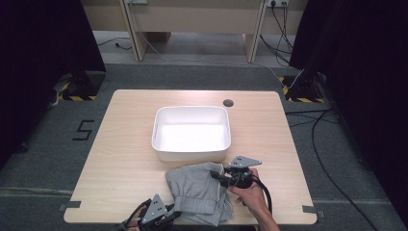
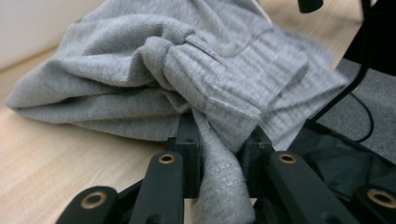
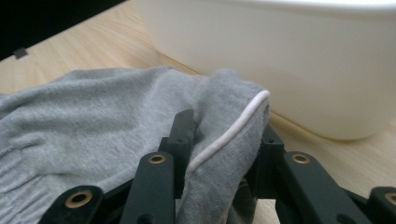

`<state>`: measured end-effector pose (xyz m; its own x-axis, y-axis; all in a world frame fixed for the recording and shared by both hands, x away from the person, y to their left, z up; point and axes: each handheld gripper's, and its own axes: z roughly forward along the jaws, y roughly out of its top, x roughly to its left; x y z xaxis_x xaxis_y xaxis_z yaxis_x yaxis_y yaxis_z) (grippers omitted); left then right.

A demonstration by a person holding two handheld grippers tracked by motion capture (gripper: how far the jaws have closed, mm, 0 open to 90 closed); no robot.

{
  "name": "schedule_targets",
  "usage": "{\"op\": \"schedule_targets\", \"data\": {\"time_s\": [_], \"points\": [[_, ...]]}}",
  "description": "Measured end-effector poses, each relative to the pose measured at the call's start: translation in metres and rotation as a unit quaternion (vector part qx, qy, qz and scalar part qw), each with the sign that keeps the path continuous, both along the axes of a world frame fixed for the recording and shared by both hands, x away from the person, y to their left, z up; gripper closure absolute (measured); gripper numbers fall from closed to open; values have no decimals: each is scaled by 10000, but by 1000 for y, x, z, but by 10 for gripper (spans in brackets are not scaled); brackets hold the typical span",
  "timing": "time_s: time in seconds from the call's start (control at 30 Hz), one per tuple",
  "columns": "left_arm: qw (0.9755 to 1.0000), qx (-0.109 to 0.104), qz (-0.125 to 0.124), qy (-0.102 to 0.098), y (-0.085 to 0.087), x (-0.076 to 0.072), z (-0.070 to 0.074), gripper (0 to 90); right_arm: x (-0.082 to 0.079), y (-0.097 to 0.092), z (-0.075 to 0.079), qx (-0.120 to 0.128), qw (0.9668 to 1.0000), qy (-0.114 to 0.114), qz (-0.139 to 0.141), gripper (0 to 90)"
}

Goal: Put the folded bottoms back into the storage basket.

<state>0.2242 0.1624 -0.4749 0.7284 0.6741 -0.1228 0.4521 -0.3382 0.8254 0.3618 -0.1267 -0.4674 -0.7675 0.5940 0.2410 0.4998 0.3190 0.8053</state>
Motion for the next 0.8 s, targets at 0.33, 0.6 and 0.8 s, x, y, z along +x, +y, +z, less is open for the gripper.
{"op": "schedule_targets", "data": {"time_s": [0.33,0.6,0.8], "points": [[9996,-70,-193,-209,-3,-10,18,738,-16,-9,26,372,9987,-310,156,686],[9991,-270,-220,-242,2,-8,32,738,-17,-10,45,513,9973,-498,179,687],[9985,-339,-204,-387,5,-4,48,738,-15,-8,62,598,9955,-701,226,688]]}}
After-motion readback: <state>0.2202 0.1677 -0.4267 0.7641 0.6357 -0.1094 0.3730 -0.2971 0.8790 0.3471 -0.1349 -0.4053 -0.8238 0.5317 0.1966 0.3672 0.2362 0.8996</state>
